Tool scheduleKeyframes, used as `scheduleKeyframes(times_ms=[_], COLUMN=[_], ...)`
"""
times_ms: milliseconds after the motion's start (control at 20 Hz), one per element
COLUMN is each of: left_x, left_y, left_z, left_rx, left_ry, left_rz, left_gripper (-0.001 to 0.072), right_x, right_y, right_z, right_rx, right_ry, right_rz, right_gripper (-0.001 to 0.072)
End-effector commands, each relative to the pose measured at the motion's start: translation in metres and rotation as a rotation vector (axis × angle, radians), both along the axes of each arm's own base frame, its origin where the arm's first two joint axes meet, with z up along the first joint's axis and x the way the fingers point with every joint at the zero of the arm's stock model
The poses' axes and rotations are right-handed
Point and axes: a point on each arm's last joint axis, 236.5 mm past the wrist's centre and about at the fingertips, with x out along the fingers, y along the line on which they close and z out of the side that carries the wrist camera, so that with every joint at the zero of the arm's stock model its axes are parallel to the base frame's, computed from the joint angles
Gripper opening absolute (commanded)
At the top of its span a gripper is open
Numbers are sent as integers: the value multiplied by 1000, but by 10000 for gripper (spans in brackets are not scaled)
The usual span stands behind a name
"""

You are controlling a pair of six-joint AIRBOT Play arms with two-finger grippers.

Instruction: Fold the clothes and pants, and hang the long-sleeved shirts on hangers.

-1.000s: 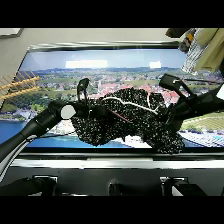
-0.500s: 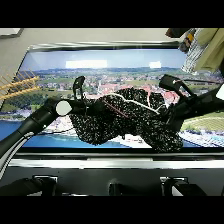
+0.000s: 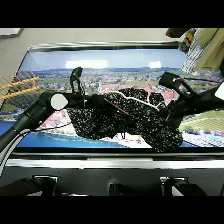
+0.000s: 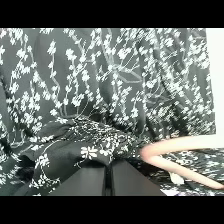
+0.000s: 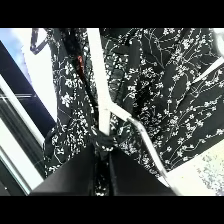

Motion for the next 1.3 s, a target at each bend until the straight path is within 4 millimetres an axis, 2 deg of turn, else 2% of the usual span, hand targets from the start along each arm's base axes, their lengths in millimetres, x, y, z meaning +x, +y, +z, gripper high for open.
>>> scheduleKeyframes(times_ms=[0,500,700,850,1050,1150,1250], left_x=[4,23,28,24,15,12,9], left_y=[-3,20,21,20,19,14,6], left_z=[13,18,28,26,22,25,36], left_rx=[-17,-42,-43,-34,-24,-51,-80], left_ry=[-23,-18,-49,-33,5,15,5], left_rz=[-1,66,58,47,26,23,-9], left_gripper=[27,27,28,27,28,28,28], right_x=[6,5,0,10,22,25,27], right_y=[1,-1,18,12,34,46,55], right_z=[-6,-14,-23,-35,-31,-32,-41], right_rx=[3,-12,-73,-193,-168,-156,-155], right_ry=[12,45,49,29,-45,-57,-32], right_rz=[2,7,81,69,83,79,51], right_gripper=[31,30,30,30,30,30,30])
